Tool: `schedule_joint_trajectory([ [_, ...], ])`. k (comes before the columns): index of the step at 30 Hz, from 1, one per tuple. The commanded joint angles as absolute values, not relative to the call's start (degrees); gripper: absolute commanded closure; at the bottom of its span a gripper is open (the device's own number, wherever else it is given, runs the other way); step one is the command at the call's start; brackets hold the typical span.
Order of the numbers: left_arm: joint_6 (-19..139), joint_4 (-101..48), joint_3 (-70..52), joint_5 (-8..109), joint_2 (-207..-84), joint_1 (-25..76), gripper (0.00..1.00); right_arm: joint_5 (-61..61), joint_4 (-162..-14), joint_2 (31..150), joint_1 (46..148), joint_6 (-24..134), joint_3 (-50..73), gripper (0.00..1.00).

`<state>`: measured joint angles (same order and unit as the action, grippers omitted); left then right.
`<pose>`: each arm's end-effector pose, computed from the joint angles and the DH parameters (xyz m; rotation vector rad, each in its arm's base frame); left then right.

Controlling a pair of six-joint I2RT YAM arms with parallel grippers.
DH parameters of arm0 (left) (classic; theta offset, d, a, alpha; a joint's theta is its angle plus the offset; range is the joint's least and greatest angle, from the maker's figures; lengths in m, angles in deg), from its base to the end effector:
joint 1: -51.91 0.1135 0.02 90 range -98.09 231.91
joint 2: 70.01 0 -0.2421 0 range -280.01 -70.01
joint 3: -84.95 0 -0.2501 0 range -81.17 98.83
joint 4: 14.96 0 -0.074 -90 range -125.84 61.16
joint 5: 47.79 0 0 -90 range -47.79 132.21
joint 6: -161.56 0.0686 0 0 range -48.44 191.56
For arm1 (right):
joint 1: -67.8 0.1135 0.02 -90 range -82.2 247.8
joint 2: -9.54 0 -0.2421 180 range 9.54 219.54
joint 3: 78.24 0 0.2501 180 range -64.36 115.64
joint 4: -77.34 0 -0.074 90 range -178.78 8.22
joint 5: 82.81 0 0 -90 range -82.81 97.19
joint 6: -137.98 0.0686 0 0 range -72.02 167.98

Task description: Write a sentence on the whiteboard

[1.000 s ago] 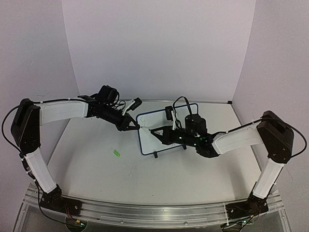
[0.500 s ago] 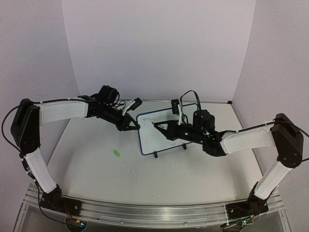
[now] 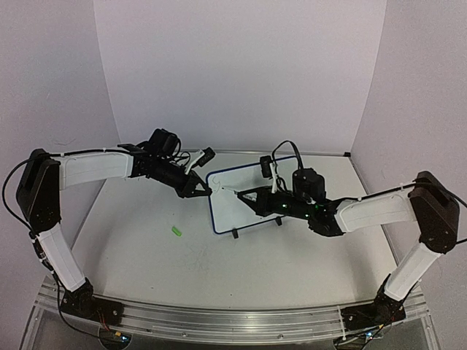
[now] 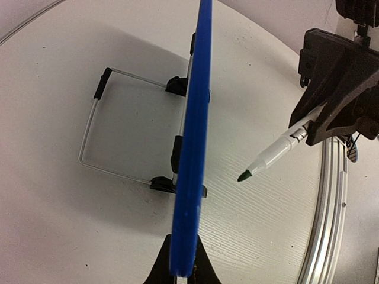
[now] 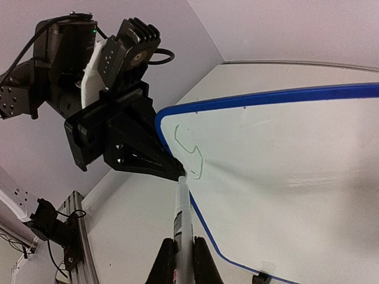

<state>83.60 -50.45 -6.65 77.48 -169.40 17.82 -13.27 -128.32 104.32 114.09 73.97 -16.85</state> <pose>0.3045 -0.2539 0.2104 1.1990 2.0521 -0.9156 0.2494 0.2956 0.1985 -0.6090 1.7579 1.2144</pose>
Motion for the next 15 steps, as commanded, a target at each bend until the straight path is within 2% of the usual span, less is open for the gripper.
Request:
schedule_joint_trajectory([
  [1,85.22,-52.0,-7.02,75.09,-167.92,17.63,1.0,-17.73,-126.05,101.21,112.26,71.49,-16.55,1.0],
  [8,85.52,-52.21,-7.0,74.71,-168.01,17.59,1.0,-22.09,-123.82,102.32,110.38,70.1,-14.19,1.0],
  [15,85.7,-52.39,-6.91,74.48,-168.56,17.4,1.0,-21.43,-122.6,104.48,110.1,68.81,-11.52,1.0],
])
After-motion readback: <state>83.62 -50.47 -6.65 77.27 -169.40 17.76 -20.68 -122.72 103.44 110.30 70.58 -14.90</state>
